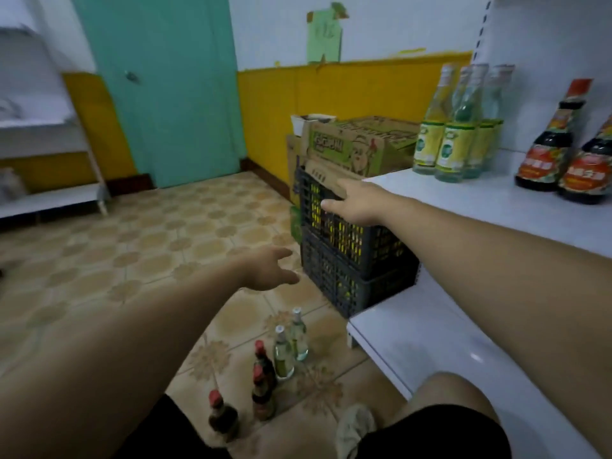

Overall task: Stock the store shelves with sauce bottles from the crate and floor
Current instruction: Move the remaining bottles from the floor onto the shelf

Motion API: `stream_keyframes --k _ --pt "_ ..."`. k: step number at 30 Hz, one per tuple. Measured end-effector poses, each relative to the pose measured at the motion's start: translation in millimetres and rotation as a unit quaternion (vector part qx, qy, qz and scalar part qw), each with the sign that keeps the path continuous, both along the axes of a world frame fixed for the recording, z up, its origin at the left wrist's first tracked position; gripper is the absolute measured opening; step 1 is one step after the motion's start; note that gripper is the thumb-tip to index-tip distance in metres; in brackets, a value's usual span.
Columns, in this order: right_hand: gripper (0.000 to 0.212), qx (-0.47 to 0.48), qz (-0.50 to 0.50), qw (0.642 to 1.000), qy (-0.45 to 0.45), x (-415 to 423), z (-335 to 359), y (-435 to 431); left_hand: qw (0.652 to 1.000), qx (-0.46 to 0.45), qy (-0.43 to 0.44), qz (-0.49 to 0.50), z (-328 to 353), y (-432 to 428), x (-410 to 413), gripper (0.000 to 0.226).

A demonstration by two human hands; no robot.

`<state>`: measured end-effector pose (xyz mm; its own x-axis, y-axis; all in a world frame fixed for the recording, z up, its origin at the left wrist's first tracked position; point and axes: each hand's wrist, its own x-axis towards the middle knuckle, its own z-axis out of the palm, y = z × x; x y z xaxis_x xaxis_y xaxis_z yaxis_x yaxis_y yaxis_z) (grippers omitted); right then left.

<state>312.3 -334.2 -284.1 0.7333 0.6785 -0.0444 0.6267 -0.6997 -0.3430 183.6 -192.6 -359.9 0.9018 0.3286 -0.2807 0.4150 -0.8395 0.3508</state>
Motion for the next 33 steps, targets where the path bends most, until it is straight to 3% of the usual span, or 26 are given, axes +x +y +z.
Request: stream_keyframes --k 8,14,26,29,33 --pt "0.080 -0.035 0.102 0.991 0.080 -6.5 -108.8 100.5 0.985 -0.033 0.083 0.146 -93.8 83.6 -57.9 0.075" --pt "0.078 -0.098 0.151 0.973 0.145 -25.1 -198.5 181.2 0.961 -0.115 0.133 0.214 -183.8 138.9 -91.7 0.080" --pt "0.076 -0.259 0.261 0.889 0.272 -95.2 -424.3 279.7 0.920 -0.187 0.234 0.252 -388.2 205.1 -123.8 0.082" --pt "0.063 -0.288 0.295 0.876 0.252 -106.7 -469.0 277.8 0.916 -0.216 0.246 0.231 -422.2 202.9 -117.9 0.072" --pt "0.035 -0.281 0.304 0.885 0.213 -115.0 -493.7 278.1 0.910 -0.243 0.247 0.228 -450.3 200.5 -110.1 0.072"
